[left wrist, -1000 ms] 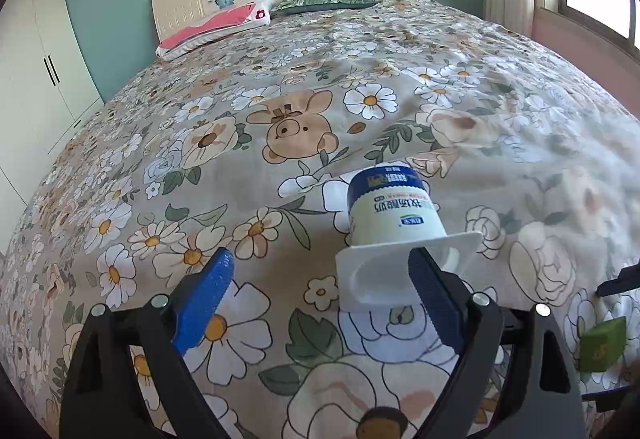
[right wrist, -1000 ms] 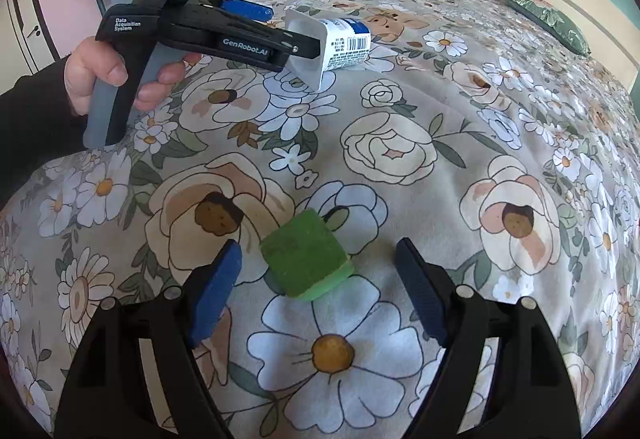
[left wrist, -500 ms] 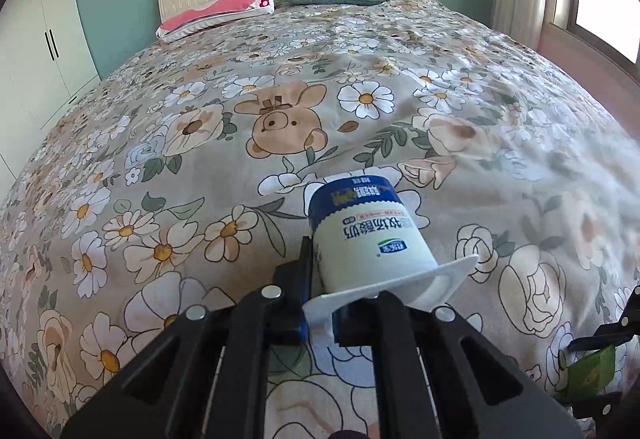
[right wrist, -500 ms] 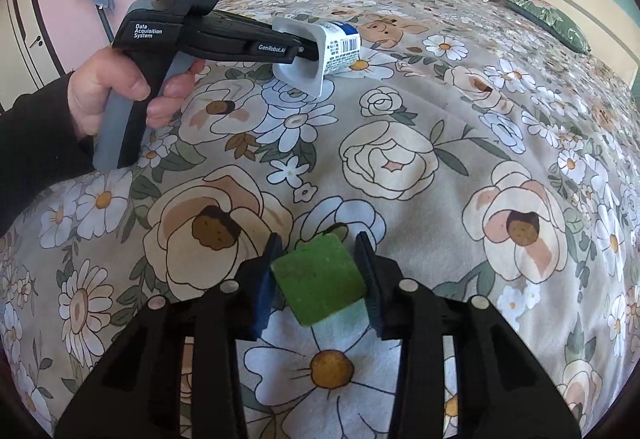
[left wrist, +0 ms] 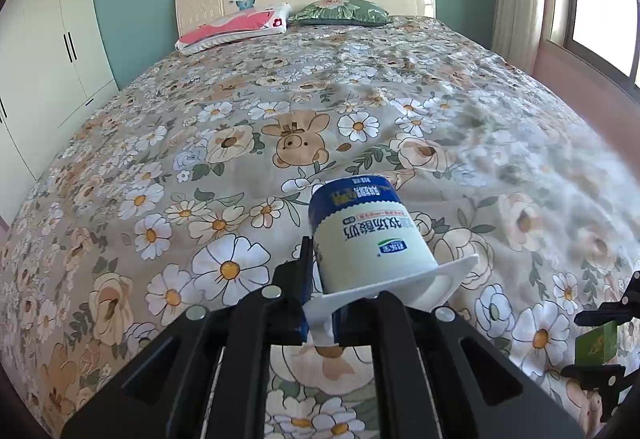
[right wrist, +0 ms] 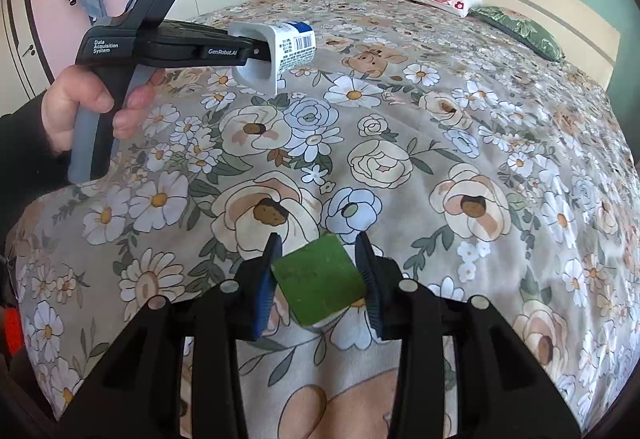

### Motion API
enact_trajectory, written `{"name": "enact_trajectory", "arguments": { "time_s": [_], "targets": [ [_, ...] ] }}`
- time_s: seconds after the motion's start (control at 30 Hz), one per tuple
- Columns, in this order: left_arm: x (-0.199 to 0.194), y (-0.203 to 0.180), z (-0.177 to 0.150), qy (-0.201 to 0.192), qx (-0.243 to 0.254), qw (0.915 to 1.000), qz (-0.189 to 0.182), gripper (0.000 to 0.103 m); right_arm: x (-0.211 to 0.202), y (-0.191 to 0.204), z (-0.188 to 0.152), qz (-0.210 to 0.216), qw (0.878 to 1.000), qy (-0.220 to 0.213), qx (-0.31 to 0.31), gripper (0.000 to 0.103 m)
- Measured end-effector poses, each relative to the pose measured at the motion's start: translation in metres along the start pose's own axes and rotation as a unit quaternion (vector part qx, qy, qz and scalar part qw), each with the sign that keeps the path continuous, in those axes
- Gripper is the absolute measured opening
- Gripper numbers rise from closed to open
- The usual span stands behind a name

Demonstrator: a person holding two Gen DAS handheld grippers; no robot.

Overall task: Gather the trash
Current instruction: 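Grasp the green sponge with the right gripper while the left grasps the yogurt cup, then lift the green sponge and white yogurt cup and carry both over the bin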

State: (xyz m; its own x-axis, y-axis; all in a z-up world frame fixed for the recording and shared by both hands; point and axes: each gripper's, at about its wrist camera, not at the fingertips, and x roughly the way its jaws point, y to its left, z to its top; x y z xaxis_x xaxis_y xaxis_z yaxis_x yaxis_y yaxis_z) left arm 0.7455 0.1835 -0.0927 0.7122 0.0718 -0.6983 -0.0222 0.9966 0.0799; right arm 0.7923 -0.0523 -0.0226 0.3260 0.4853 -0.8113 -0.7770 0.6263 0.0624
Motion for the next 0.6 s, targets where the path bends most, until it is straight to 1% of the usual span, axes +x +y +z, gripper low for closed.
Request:
{"name": "enact_trajectory", "arguments": {
  "time_s": [0.1,0.17,0.3,0.37,0.47,0.6],
  "targets": [
    [-0.040,-0.007,0.001,-0.009,0.011,0.9999,0.007,0.010,-0.038,0.009,0.002,-0.015,1.000,-0.005,0.000,0.039],
    [-0.069,-0.010,0.001,-0.009,0.010,0.9999,0.006,0.010,-0.064,0.015,0.002,-0.025,1.000,-0.010,0.007,0.039],
    [-0.131,-0.018,-0.003,0.001,0.015,0.9996,0.025,0.010,-0.123,0.030,-0.001,-0.038,0.999,-0.015,0.026,0.039],
    [-0.167,-0.024,-0.008,-0.001,0.025,0.9992,0.031,0.010,-0.158,0.040,-0.004,-0.044,0.998,-0.020,0.031,0.039],
    [-0.226,-0.034,-0.013,-0.017,0.040,0.9984,0.036,0.010,-0.211,0.059,-0.009,-0.059,0.997,-0.034,0.030,0.039],
    [-0.295,-0.041,-0.023,-0.015,0.029,0.9988,0.037,0.010,-0.280,0.089,-0.018,-0.071,0.995,-0.057,0.030,0.039]
  ]
}}
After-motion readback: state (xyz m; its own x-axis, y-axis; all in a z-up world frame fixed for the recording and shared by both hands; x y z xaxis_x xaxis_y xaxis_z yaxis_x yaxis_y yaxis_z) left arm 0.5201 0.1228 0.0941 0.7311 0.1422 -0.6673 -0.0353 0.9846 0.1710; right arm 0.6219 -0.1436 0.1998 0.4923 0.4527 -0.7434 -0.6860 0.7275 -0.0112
